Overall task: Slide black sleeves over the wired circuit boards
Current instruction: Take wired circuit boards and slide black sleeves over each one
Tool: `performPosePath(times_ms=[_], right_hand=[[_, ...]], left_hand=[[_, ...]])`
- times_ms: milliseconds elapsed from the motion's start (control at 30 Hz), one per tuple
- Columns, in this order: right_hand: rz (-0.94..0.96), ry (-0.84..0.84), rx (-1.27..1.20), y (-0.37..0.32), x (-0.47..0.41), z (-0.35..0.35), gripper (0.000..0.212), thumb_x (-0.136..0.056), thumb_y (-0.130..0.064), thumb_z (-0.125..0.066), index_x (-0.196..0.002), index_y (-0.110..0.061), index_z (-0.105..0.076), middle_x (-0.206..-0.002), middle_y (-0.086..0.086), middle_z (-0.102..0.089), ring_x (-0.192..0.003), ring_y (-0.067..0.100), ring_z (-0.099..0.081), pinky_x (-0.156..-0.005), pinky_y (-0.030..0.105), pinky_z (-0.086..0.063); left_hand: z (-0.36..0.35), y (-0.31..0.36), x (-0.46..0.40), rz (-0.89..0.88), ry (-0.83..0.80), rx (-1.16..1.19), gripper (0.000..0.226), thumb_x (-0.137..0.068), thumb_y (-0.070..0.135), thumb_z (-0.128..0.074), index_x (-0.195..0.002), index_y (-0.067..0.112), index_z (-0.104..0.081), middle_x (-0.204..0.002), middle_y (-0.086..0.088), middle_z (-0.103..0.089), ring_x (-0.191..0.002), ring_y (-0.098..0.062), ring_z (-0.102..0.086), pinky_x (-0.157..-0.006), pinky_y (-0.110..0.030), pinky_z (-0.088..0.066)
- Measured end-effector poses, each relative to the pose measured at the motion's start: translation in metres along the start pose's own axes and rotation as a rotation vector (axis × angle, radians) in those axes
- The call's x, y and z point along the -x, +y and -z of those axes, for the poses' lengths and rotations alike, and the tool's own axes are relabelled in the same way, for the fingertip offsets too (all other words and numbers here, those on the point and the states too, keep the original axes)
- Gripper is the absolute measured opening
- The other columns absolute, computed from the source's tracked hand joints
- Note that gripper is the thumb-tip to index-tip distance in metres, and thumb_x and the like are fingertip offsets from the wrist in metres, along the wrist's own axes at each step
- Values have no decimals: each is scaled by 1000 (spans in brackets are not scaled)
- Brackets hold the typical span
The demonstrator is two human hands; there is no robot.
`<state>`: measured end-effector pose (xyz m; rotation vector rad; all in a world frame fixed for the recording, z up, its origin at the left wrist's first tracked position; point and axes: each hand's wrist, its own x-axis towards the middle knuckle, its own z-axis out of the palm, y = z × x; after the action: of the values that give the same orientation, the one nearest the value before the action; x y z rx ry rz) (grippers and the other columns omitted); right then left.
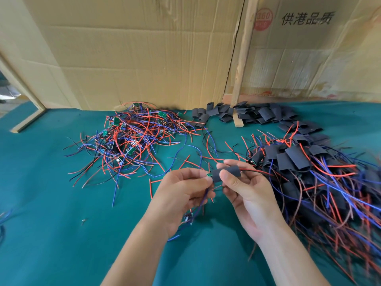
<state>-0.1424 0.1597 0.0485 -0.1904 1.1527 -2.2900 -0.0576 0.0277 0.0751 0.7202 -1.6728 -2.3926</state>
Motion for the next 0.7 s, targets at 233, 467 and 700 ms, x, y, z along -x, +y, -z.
performPosePath(times_ms=[233, 467, 700], right_hand=[[-44, -20, 9, 1, 0, -1, 48, -60, -16, -85, -105, -7, -71, -97, 10, -77, -63, 10, -64, -56, 17, -53], [-126, -138, 66, 0, 3, -4, 32, -76, -23, -77, -104, -17, -64, -103, 20, -75, -56, 12, -55, -50, 19, -47], [-65, -139, 199, 1, 5, -4, 43, -77, -21, -77, -117, -17, -65, -102, 23, -74, -72, 21, -59, -59, 25, -48]], left_hand=[[4, 7, -3, 9, -60, -42, 24, -83, 4, -74, -104, 7, -62, -79, -11, -70, -64, -22, -70, -59, -25, -57], [4, 3, -7, -5, -44, -178, 25, -79, 1, -78, -92, 13, -60, -78, -8, -70, -61, -16, -64, -58, -21, -52], [1, -5, -5, -122, 27, -257, 26, -80, 5, -81, -91, 8, -57, -69, -6, -68, -55, -15, -58, -51, -20, -45]])
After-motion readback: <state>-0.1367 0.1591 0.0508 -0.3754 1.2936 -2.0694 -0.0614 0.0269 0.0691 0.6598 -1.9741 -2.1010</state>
